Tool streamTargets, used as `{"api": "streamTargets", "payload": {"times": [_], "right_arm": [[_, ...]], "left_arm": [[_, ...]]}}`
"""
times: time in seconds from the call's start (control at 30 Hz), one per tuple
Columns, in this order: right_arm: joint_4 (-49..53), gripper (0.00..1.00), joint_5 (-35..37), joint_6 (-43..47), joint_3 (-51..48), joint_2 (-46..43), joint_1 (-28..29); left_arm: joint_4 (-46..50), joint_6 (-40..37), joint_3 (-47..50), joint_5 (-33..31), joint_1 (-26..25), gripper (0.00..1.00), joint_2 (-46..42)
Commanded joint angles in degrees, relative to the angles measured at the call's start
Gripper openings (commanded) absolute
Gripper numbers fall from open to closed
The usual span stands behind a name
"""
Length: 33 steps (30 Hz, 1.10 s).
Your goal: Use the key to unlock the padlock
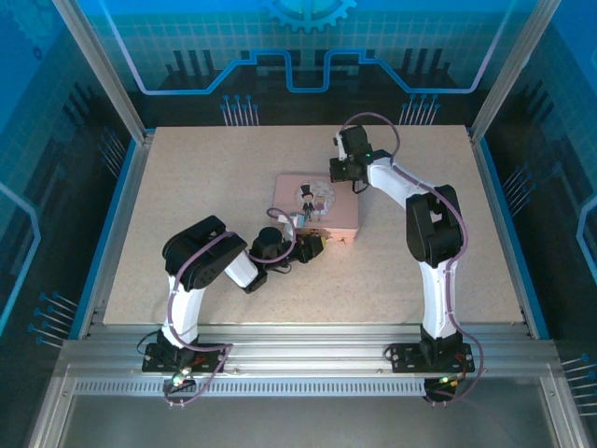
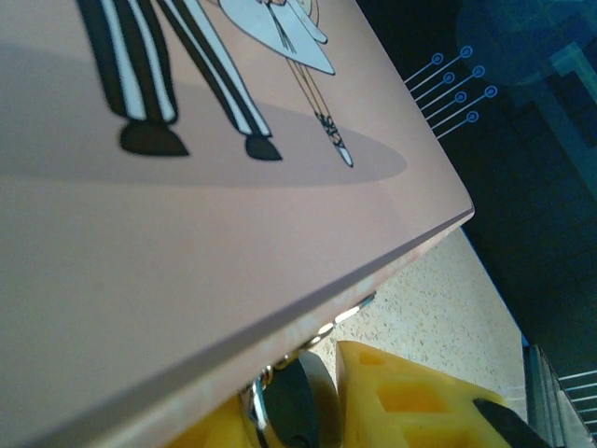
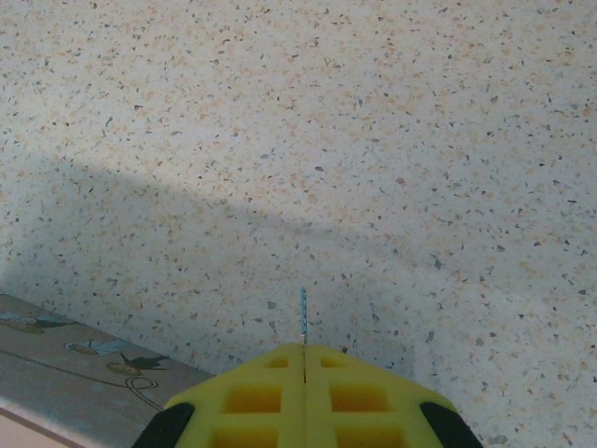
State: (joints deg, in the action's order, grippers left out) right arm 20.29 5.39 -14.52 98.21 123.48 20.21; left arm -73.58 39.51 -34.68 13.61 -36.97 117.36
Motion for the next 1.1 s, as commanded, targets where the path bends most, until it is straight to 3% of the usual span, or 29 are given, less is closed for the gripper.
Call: {"api": "streamTargets", "payload": {"times": [0.0,0.6,1.07], "right_arm": [[3.0,0.00,-2.4,0.1,-1.2,-1.9,1.5],[2.9,0.00,-2.2,0.4,-1.8,-4.6,0.6],[-1.6,0.00,-0.3,-3.4,-16.0,-19.9,-3.3]], "left_arm": [[2.6,1.6,1.1,0.7,1.6,0.25,-1.2],[20.1,-1.9,1.5,5.9,3.9,0.10,-8.7],[20.8,-1.9,0.8,7.2,4.1,0.11,-10.0]]}}
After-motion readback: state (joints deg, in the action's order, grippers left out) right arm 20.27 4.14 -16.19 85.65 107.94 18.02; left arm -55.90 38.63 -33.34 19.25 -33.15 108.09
